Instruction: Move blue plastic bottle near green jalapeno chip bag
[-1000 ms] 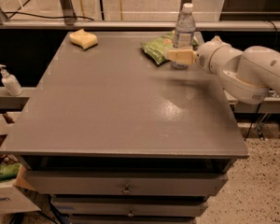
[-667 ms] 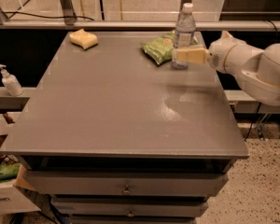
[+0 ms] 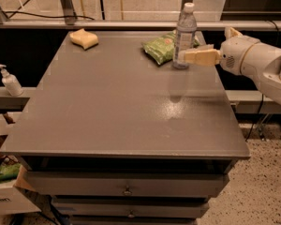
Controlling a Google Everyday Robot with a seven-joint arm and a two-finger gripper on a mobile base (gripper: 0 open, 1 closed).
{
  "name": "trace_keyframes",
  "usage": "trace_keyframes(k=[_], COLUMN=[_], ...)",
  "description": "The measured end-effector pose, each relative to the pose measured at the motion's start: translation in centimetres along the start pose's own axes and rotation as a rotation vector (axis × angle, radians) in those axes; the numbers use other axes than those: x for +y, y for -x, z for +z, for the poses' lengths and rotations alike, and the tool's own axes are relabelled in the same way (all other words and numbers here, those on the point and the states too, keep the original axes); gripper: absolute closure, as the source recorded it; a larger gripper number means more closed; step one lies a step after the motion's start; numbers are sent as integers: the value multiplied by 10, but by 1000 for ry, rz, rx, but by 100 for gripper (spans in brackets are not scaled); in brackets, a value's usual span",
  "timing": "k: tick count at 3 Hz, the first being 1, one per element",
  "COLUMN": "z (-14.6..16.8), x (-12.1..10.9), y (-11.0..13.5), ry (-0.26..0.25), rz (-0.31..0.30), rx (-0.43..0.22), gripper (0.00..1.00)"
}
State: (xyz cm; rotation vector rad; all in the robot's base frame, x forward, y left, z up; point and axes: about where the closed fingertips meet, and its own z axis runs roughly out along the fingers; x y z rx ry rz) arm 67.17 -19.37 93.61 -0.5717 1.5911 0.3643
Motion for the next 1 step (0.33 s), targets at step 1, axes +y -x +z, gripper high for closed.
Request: trace_keyframes(k=[1], z=[0], x=[0], y=[0], ry=[0], rz=[0], rx=[0], gripper=[0])
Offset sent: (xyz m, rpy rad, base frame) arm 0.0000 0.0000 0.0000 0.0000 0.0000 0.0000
